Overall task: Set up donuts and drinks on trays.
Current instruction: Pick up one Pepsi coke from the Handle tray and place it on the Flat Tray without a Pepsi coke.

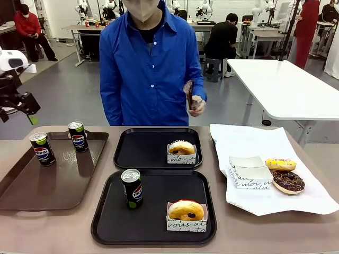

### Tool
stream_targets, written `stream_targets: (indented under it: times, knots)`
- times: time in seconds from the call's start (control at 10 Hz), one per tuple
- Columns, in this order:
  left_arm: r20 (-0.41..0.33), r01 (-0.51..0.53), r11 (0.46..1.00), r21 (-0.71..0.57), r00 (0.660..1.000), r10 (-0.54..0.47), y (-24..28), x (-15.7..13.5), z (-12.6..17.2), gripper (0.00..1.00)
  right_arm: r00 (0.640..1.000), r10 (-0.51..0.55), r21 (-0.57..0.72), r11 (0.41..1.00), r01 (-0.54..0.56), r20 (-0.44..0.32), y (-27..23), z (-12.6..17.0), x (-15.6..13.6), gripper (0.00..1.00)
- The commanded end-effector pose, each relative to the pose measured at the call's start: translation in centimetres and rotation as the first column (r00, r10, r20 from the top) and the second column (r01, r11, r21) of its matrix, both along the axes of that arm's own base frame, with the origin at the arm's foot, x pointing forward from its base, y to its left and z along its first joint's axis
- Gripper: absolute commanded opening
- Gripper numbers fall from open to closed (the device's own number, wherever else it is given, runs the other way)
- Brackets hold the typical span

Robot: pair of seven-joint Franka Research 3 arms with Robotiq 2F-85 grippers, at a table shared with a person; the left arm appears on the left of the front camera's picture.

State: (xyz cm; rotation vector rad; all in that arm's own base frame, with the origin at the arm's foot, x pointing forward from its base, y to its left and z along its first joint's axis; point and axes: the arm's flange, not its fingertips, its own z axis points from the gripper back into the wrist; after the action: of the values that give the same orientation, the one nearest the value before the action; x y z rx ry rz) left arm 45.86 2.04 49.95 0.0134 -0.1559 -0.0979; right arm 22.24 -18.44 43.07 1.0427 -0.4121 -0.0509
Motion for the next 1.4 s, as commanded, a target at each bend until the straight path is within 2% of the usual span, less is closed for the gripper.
stream_targets:
  times: [0.0, 0.4, 1.3]
  knots:
    - [-0.033, -0.072, 0.997, -0.022, 0.997, 0.071, -0.1, 3.2, -1.2, 1.0, 1.0, 0.005, 0.007, 1.0, -0.005, 0.007, 0.0, 0.0, 0.0, 1.0]
    - [-0.098, -0.147, 0.989, -0.022, 0.985, 0.144, -0.4, 6.1, -4.7, 1.0, 1.0, 0.005, 0.007, 1.0, -0.005, 0.007, 0.0, 0.0, 0.0, 1.0]
    - [-0.165, -0.155, 0.988, -0.01, 0.975, 0.151, 0.0, 6.2, -10.4, 1.0, 1.0, 0.005, 0.007, 1.0, -0.005, 0.007, 0.0, 0.0, 0.0, 1.0]
